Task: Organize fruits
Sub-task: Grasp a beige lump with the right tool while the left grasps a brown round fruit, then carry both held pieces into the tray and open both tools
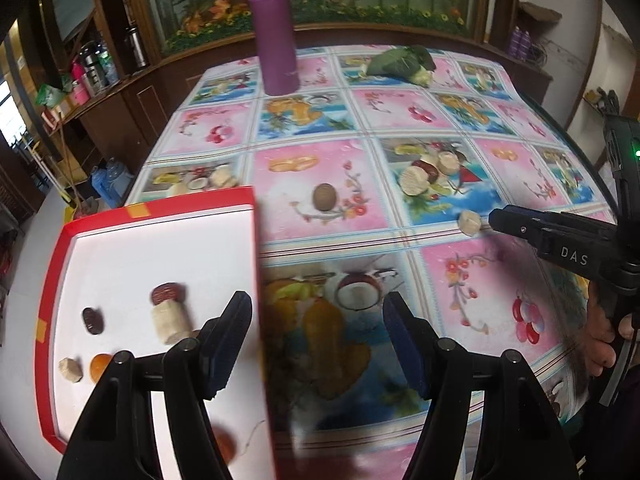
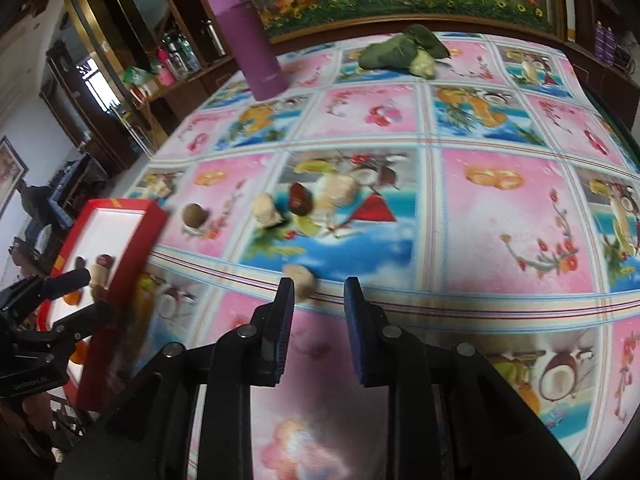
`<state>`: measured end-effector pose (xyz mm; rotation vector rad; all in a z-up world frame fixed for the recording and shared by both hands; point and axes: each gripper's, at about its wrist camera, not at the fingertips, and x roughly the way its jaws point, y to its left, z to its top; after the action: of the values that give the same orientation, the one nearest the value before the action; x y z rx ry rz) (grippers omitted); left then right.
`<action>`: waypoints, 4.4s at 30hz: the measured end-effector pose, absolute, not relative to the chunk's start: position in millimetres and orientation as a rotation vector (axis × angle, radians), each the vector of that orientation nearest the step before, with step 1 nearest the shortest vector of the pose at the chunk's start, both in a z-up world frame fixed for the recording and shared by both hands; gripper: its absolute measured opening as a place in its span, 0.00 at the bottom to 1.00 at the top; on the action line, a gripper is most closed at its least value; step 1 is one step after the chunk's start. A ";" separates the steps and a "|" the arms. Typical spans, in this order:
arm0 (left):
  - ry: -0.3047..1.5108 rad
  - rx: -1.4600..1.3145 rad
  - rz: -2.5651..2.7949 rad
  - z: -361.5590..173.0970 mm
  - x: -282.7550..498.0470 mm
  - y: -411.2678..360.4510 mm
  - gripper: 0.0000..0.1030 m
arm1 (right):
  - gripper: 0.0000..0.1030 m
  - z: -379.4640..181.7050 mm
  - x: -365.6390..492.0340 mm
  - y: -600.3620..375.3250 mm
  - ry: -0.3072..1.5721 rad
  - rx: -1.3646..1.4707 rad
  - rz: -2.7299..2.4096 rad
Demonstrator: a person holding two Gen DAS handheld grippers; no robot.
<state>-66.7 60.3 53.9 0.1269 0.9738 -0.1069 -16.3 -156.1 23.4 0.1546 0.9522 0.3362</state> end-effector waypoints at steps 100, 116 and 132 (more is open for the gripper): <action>0.717 -0.075 0.241 86.1 -162.1 266.1 0.21 | 0.23 63.1 -88.7 41.9 0.773 0.084 0.566; 0.813 -0.109 0.272 48.5 -166.5 302.1 0.21 | 0.23 47.8 -121.3 145.1 0.861 -0.085 0.754; 0.889 -0.043 0.334 29.4 -157.5 299.4 0.21 | 0.23 24.5 -122.4 167.6 0.963 -0.154 0.719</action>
<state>-157.5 299.4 29.4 -0.0431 0.8891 0.3339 -122.4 167.6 24.5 -0.1542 0.9625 0.7188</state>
